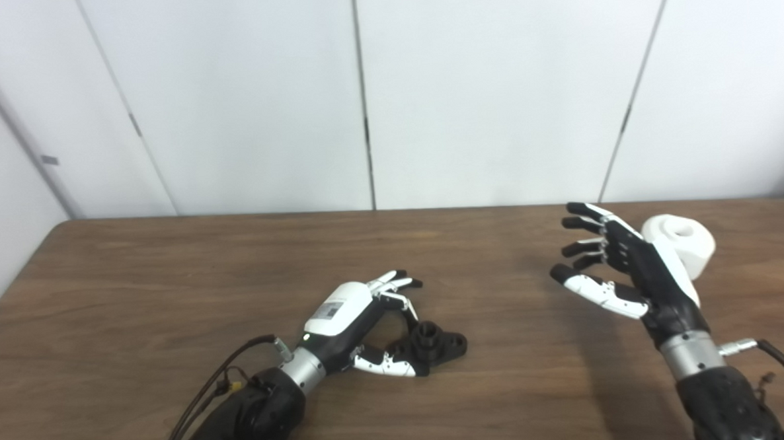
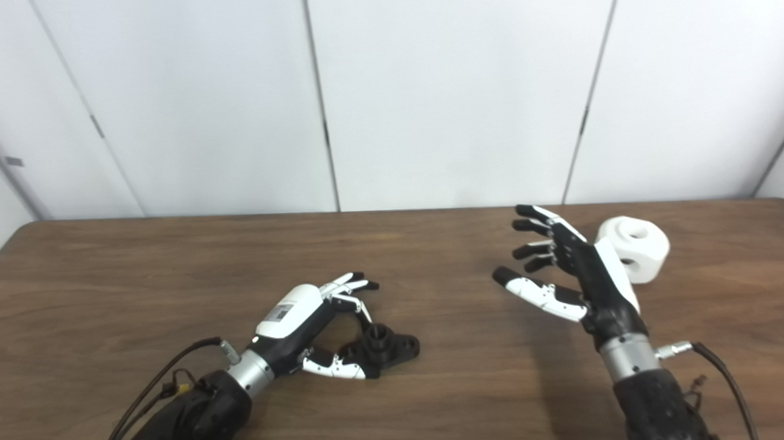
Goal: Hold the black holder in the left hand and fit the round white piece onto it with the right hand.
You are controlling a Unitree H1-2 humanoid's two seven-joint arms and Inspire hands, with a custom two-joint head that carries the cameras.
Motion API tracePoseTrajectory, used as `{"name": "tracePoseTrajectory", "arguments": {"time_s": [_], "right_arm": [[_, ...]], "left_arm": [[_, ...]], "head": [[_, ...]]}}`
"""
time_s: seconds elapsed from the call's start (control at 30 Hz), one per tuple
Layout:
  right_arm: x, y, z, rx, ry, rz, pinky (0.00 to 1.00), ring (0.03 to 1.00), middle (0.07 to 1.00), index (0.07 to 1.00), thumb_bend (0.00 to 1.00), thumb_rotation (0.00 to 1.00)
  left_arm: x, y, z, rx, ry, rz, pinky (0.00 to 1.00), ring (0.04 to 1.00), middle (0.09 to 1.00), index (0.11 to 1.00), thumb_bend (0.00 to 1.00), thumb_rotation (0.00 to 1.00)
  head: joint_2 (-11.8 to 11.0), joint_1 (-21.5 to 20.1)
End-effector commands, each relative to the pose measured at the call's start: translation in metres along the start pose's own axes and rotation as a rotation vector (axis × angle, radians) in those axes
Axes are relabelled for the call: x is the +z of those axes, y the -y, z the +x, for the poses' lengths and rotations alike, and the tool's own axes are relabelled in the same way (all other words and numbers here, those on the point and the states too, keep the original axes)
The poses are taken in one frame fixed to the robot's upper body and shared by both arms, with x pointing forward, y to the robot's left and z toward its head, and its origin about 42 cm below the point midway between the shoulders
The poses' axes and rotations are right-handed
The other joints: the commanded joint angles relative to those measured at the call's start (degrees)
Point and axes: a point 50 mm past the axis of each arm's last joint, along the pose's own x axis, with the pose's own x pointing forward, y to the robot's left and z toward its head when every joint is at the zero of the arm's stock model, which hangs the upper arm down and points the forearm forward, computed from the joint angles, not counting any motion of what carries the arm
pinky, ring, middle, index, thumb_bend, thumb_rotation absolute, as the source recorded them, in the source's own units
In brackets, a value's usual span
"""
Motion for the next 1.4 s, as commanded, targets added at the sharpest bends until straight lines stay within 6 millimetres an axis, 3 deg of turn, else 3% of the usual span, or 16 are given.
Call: {"name": "tracePoseTrajectory", "arguments": {"time_s": [0.0,0.43,0.57,0.67,0.83,0.93,1.03,1.1,1.37], "right_arm": [[0.02,0.008,0.01,-0.044,0.087,-0.007,0.55,0.648,0.792,0.841,0.57,0.46],[0.039,0.035,0.023,-0.032,0.132,-0.133,0.56,0.67,0.786,0.841,0.61,0.49],[0.048,0.057,0.031,-0.031,0.117,-0.298,0.5,0.646,0.75,0.797,0.65,0.48],[0.056,0.073,0.038,-0.006,0.104,-0.456,0.51,0.663,0.778,0.784,0.65,0.41],[0.062,0.089,0.05,0.002,0.088,-0.651,0.52,0.701,0.798,0.774,0.72,0.36],[0.066,0.098,0.056,0.006,0.048,-0.763,0.58,0.757,0.814,0.779,0.77,0.33],[0.072,0.106,0.063,0.043,-0.035,-0.879,0.68,0.852,0.89,0.826,0.79,0.36],[0.075,0.112,0.069,0.062,-0.087,-0.957,0.74,0.914,0.96,0.847,0.87,0.35],[0.071,0.125,0.093,0.09,-0.243,-1.12,0.82,0.978,1.0,0.885,0.98,0.33]], "left_arm": [[0.005,0.037,0.0,-0.151,0.001,0.04,0.94,0.973,0.897,0.485,0.52,0.07],[-0.007,0.047,0.006,-0.176,-0.011,0.05,0.95,0.967,0.886,0.485,0.52,0.07],[-0.01,0.043,0.002,-0.184,-0.01,0.052,0.95,0.968,0.889,0.485,0.52,0.07],[-0.014,0.041,-0.003,-0.195,-0.008,0.061,0.96,0.978,0.901,0.486,0.52,0.08],[-0.022,0.04,-0.012,-0.201,-0.008,0.067,0.94,0.976,0.906,0.486,0.52,0.07],[-0.027,0.04,-0.018,-0.204,-0.001,0.075,0.93,0.968,0.9,0.486,0.52,0.07],[-0.03,0.04,-0.022,-0.204,-0.001,0.076,0.92,0.961,0.896,0.487,0.52,0.07],[-0.032,0.04,-0.025,-0.209,-0.003,0.08,0.93,0.966,0.902,0.487,0.52,0.07],[-0.039,0.043,-0.034,-0.208,-0.008,0.089,0.93,0.965,0.903,0.487,0.52,0.07]], "head": [[-0.02,-0.35],[-1.45,-5.74],[-2.5,-8.57],[-3.77,-11.26],[-5.74,-15.37],[-6.62,-17.21],[-7.59,-19.22],[-8.19,-20.23],[-10.24,-23.54]]}}
